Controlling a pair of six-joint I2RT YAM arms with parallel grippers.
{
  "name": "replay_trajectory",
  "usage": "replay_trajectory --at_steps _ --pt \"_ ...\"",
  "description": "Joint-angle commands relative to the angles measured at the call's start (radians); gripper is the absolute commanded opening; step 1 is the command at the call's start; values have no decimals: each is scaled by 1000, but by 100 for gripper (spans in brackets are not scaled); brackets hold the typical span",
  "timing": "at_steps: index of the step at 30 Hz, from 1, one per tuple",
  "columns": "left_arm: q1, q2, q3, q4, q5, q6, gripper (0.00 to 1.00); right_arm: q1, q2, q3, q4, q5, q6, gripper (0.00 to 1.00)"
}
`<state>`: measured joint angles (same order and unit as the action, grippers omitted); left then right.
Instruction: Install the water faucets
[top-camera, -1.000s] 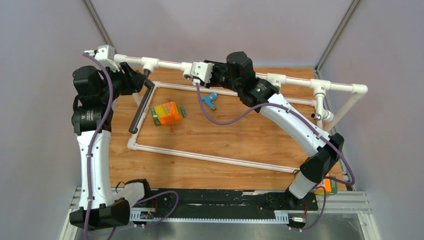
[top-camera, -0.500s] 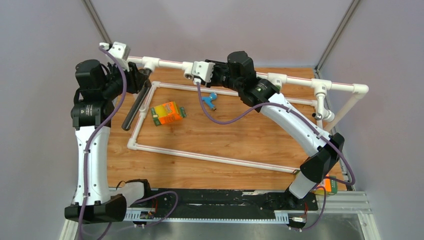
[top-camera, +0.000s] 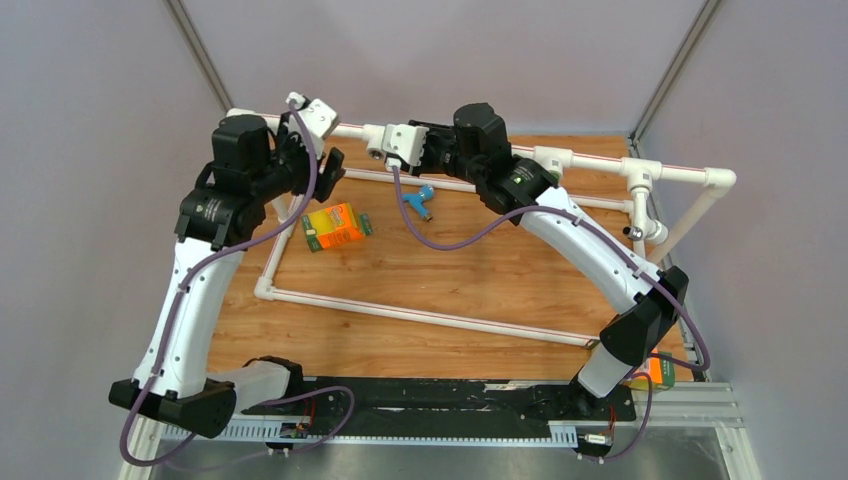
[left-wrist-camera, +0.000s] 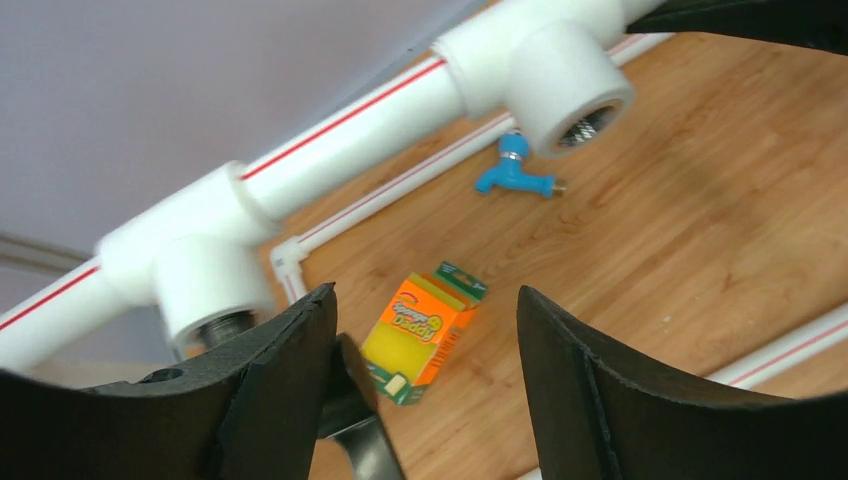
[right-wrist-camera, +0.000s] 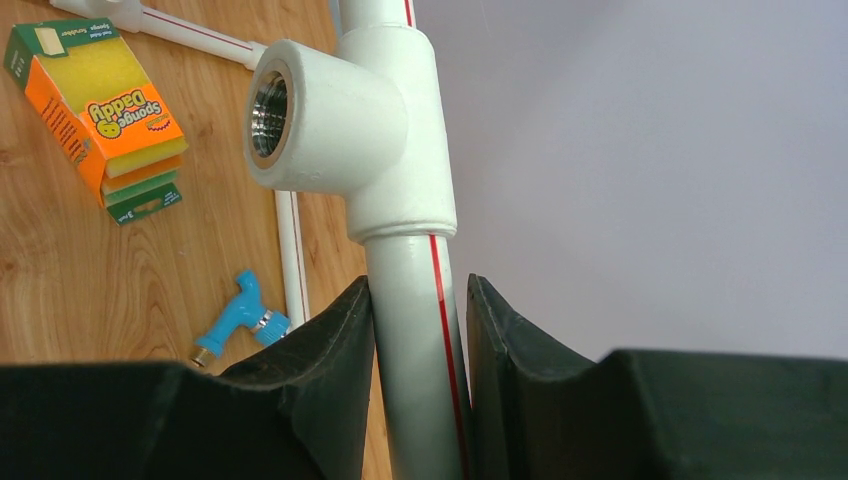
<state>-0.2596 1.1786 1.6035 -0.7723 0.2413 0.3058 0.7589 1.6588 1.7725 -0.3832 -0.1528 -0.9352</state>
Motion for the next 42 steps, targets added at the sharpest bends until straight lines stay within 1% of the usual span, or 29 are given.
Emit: replay_trajectory --at_steps 1,6,10,11,12,15,18,20,22,23,24,25,26,27,28,29,30,31,32,33,35,36,38,42 --pt "-43 24 -31 -107 102 -28 73 36 73 -50 -160 -111 134 0" --pt "-44 33 -59 -111 44 -73 73 36 71 -51 -161 -110 136 0" --pt "-44 42 -53 -102 -30 -158 73 37 70 -51 -160 -110 134 0" --pt "-44 46 -30 -98 -36 -177 73 37 70 -51 -160 -108 134 0" --pt "-43 46 -14 -93 -36 -227 73 36 70 -51 -160 -108 134 0" --pt "-43 39 88 -59 21 -339 74 36 71 -53 -160 -105 134 0" --pt "-43 24 168 -15 70 -463 77 36 70 -53 -161 -103 134 0" --pt "-43 27 231 -18 50 -502 77 37 68 -54 -160 -103 134 0" --pt "-26 45 308 -70 20 -530 77 37 68 -54 -160 -102 134 0" --pt "12 58 350 -108 16 -545 77 37 67 -54 -160 -103 134 0" --pt "38 64 360 -119 33 -578 77 36 67 -54 -161 -103 133 0" --pt "125 62 358 -125 58 -596 78 36 65 -53 -160 -103 133 0" --pt "175 56 343 -117 106 -643 78 37 64 -56 -160 -103 131 0" --pt "286 34 293 -76 145 -661 78 37 61 -58 -160 -103 131 0" --pt "339 1 256 -41 211 -704 78 36 59 -61 -160 -103 130 0" --pt "414 -11 199 14 237 -723 78 36 59 -61 -160 -102 128 0" --pt "440 -37 169 42 277 -762 78 34 55 -65 -160 -102 127 0" --pt "491 -43 124 79 291 -796 78 34 55 -65 -158 -99 127 0" --pt "512 -53 107 100 329 -810 78 36 55 -62 -160 -99 128 0" --pt "563 -54 73 111 345 -847 78 34 53 -64 -160 -99 125 0" --pt "623 -57 18 154 410 -901 77 34 53 -65 -160 -99 125 0" --pt "637 -54 -26 194 456 -918 77 36 53 -65 -160 -99 125 0" --pt "652 -48 -69 234 512 -948 76 34 53 -65 -158 -99 125 0" --pt "652 -45 -128 266 532 -958 74 34 55 -65 -158 -100 125 0"
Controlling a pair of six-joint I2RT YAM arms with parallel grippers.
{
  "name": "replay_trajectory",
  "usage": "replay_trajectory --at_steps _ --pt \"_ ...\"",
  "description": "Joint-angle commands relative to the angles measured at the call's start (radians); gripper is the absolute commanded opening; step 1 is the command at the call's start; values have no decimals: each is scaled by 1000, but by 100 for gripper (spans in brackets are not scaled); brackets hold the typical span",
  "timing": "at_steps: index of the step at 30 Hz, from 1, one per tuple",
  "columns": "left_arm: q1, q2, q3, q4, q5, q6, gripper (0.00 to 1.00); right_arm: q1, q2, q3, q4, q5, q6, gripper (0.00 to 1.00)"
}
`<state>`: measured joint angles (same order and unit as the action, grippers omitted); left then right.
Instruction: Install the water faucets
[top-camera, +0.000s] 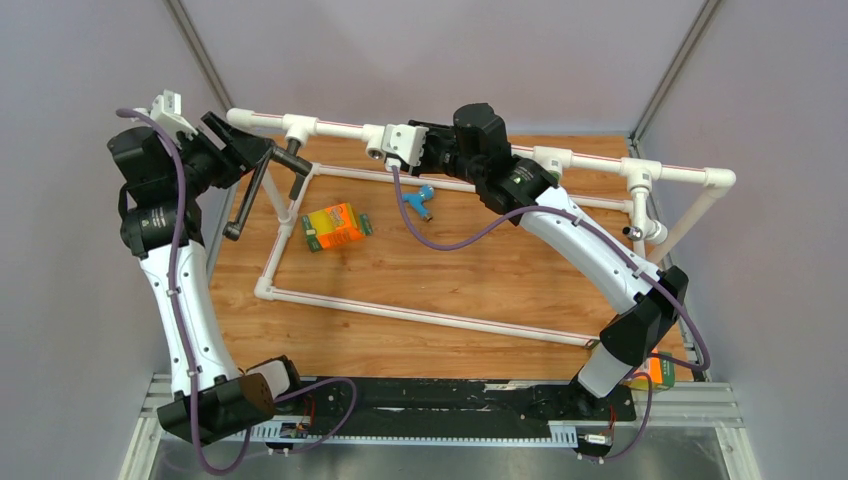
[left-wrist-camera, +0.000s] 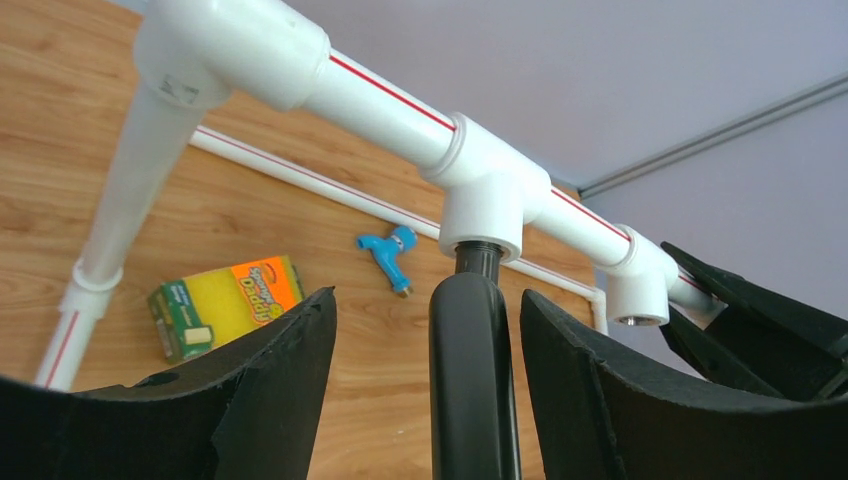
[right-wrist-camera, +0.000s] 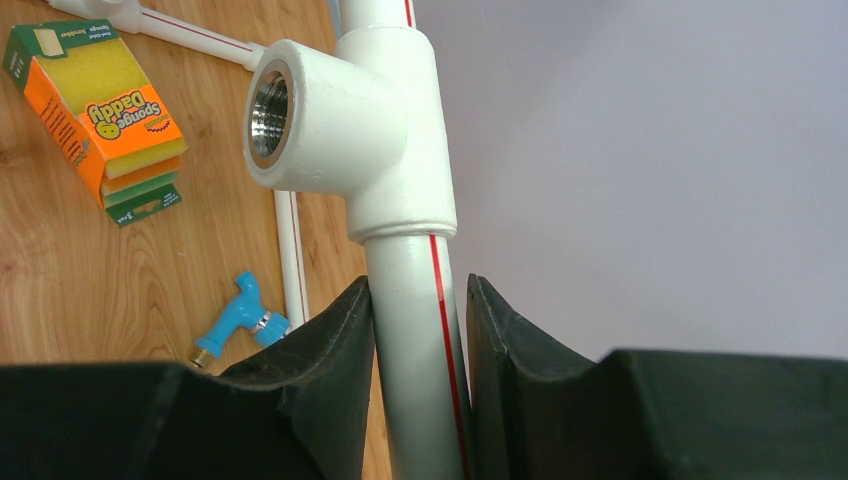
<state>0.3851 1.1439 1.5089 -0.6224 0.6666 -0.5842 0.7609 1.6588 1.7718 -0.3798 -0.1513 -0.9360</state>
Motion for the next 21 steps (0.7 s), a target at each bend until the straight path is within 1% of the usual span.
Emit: replay_trajectory --at_steps 1,2,5,6,7,8,9,10,11,12,13,14,15,16,18,19,20,21 --pt "8 -7 -36 118 106 -68 73 32 56 -63 -163 -102 128 0" --pt "8 -7 -44 127 119 -69 69 34 55 -64 -162 -102 126 0" --pt "8 -10 -58 167 165 -100 63 34 56 -63 -163 -102 128 0" --pt "6 -13 -59 187 183 -106 57 32 58 -61 -163 -102 129 0" --pt "6 -15 -59 193 189 -109 53 34 59 -60 -162 -103 129 0" --pt "0 -19 -52 196 189 -103 43 32 61 -57 -162 -105 131 0" --pt "-6 -22 -46 193 183 -80 37 32 62 -58 -165 -105 131 0" --pt "-20 -26 -26 176 179 -45 28 34 65 -57 -163 -106 132 0" --pt "-29 -21 -15 141 165 -23 25 34 64 -57 -165 -105 132 0" --pt "-60 -19 19 109 156 41 25 32 64 -55 -163 -105 132 0" --pt "-78 -7 36 52 124 72 25 34 64 -54 -165 -105 132 0" --pt "-122 -1 77 15 107 143 25 32 65 -52 -163 -103 132 0" --pt "-174 13 114 -46 59 179 26 34 65 -52 -165 -103 132 0" --pt "-198 20 129 -71 35 229 27 34 67 -52 -163 -103 132 0" --pt "-271 45 168 -150 -42 286 32 32 65 -51 -163 -105 132 0" --pt "-319 53 184 -161 -64 309 36 32 65 -52 -163 -103 132 0" --pt "-336 59 191 -180 -90 320 41 34 65 -52 -163 -103 132 0" --pt "-372 63 192 -183 -104 333 42 32 67 -52 -163 -103 132 0"
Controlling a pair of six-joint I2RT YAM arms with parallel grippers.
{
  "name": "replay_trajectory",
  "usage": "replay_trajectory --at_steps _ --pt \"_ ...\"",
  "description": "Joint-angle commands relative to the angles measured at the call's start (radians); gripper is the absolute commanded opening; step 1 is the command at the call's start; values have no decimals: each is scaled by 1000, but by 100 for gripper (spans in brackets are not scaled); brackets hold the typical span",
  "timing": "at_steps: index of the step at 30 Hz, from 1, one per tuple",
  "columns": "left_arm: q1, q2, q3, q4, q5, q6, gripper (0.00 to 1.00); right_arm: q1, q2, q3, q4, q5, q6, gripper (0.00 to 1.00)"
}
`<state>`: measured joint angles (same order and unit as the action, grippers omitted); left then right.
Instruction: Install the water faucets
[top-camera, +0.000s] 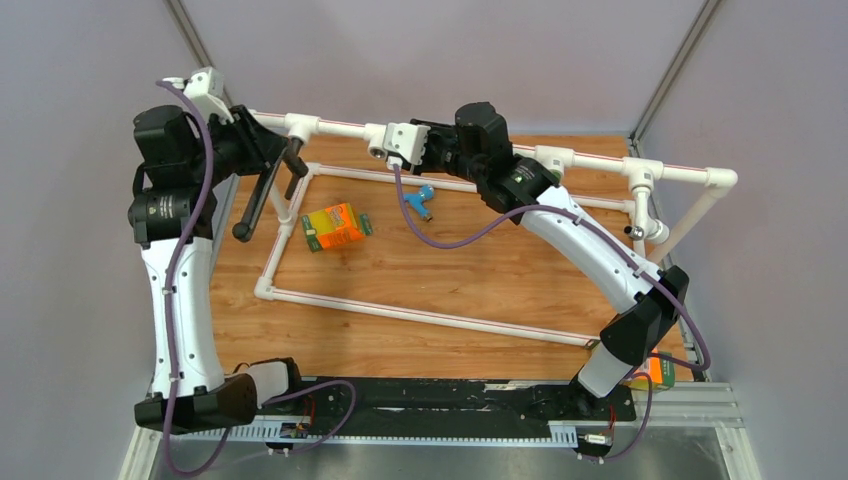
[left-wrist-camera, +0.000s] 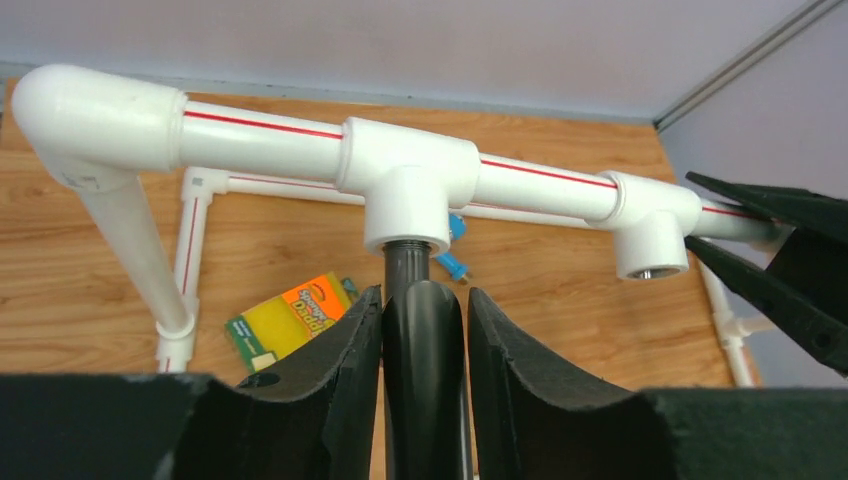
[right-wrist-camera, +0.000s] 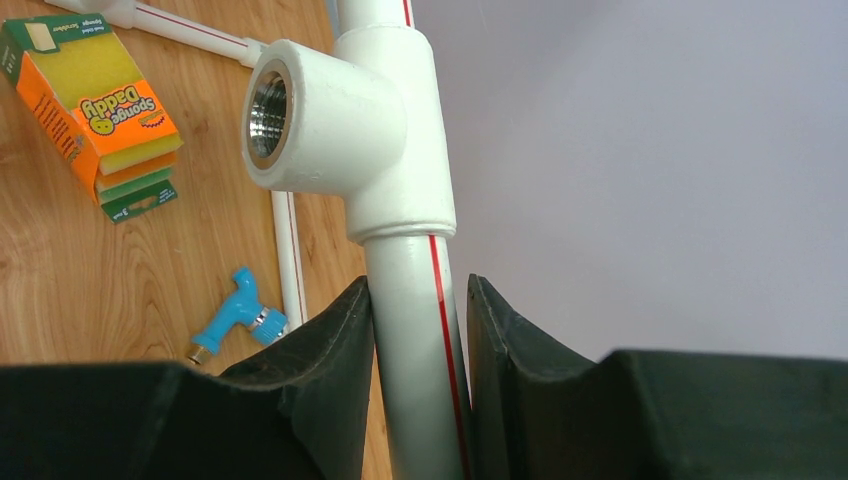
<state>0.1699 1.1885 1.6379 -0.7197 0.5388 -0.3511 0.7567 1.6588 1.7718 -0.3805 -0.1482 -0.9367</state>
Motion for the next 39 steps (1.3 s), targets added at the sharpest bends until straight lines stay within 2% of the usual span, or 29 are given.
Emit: replay_trajectory --at_steps 1,7,11,16,22,28,34,39 --pt "-165 23 63 -93 7 104 42 38 67 -51 -164 -106 133 0" --pt "-293 49 31 -121 -34 127 56 39 70 -48 -163 -106 134 0" --pt "-300 53 -30 -119 -80 91 57 38 71 -49 -163 -108 136 0" --pt "-313 65 -121 -87 -69 41 57 38 76 -46 -163 -109 138 0" --pt "-414 83 -165 -40 -80 -2 59 38 81 -46 -163 -110 139 0" --pt "-425 49 -17 -75 -212 -9 63 38 78 -51 -163 -100 133 0" --pt "-432 83 262 -306 -469 116 64 38 76 -46 -163 -102 133 0" --pt "-506 88 277 -375 -658 202 64 41 82 -38 -164 -100 134 0"
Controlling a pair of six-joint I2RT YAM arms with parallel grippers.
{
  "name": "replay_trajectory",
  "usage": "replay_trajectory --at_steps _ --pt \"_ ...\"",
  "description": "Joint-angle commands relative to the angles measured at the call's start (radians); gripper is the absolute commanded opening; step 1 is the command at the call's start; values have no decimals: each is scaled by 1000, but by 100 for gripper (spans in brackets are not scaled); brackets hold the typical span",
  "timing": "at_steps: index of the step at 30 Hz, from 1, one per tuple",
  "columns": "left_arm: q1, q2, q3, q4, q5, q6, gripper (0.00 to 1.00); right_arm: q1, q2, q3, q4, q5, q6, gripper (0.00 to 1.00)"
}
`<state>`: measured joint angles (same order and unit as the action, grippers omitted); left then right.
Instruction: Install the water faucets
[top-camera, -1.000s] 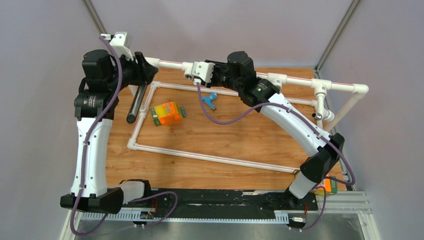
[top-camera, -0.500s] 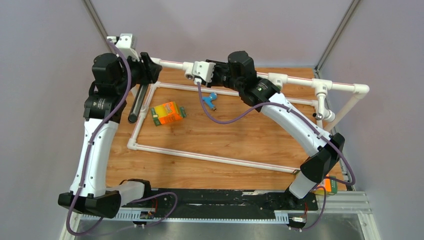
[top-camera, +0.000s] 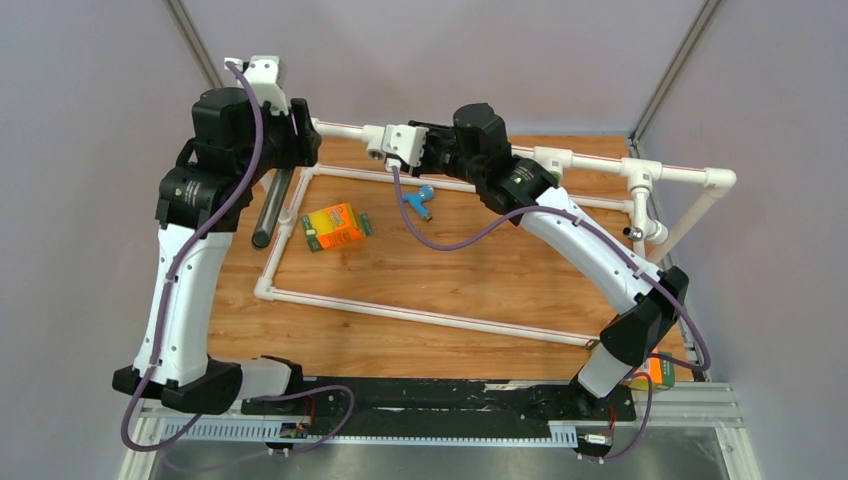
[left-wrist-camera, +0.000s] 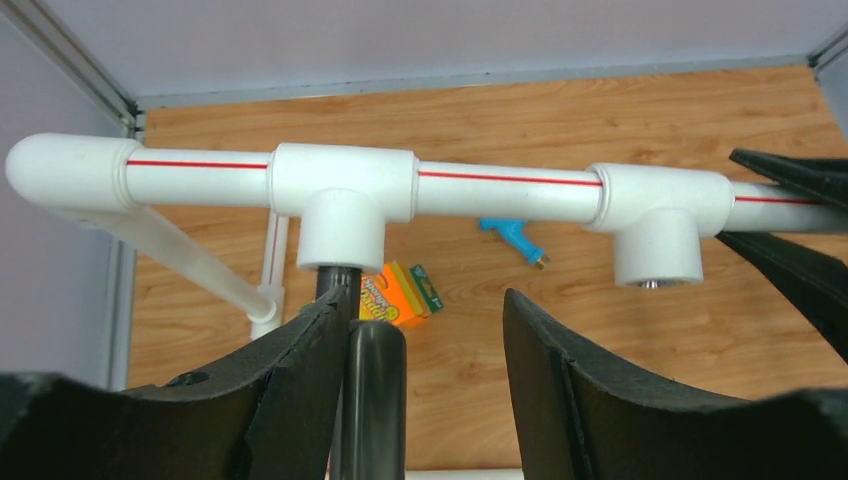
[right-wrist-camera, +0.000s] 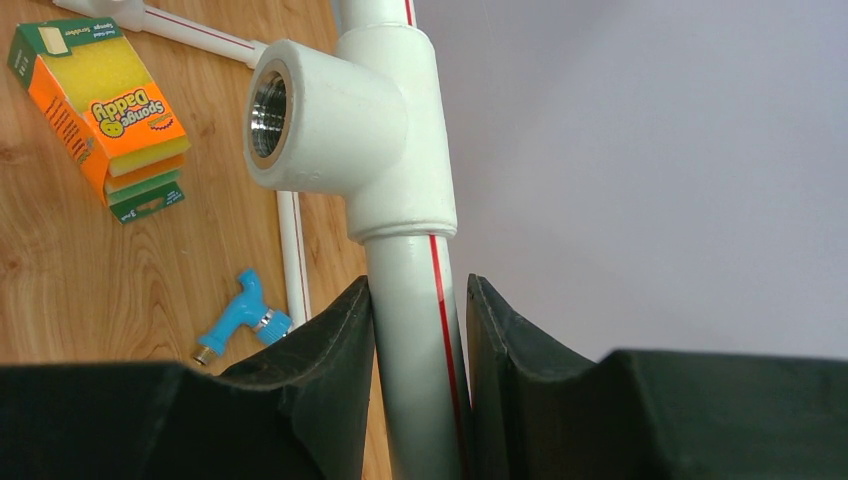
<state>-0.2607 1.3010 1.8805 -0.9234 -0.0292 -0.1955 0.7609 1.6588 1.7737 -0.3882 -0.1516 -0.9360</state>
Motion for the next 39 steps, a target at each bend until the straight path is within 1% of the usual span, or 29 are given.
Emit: replay_trajectory --at_steps 1,4,6,10,13,14,17,18,20,23,27,31,36,39 --pt "-103 -25 31 -176 -106 66 64 35 81 -39 -156 -97 134 0" --pt "-169 -23 13 -181 -240 103 64 37 82 -37 -156 -97 134 0" --pt "-190 -19 2 -183 -312 120 64 37 82 -36 -156 -97 134 0" --pt "-228 -5 -12 -183 -443 157 64 37 85 -36 -156 -97 135 0" --pt "-279 -15 -9 -134 -520 194 64 37 85 -39 -158 -98 135 0" --pt "-313 -22 -6 -112 -525 246 64 37 85 -39 -158 -97 135 0" --pt "-350 -39 31 -62 -497 271 65 37 85 -39 -159 -94 134 0" --pt "-351 -34 69 -66 -492 265 65 35 87 -39 -158 -95 135 0" --pt "-350 -16 126 -92 -544 236 66 37 85 -37 -158 -95 135 0" --pt "-350 20 167 -161 -655 226 67 37 84 -37 -158 -97 135 0" --pt "-350 52 146 -222 -701 226 68 37 81 -37 -159 -95 134 0" --pt "-350 84 126 -252 -709 235 68 38 81 -37 -159 -98 135 0" --pt "-350 113 78 -201 -735 292 67 37 81 -40 -158 -95 134 0" --pt "-350 138 63 -196 -799 332 65 38 79 -42 -158 -95 134 0"
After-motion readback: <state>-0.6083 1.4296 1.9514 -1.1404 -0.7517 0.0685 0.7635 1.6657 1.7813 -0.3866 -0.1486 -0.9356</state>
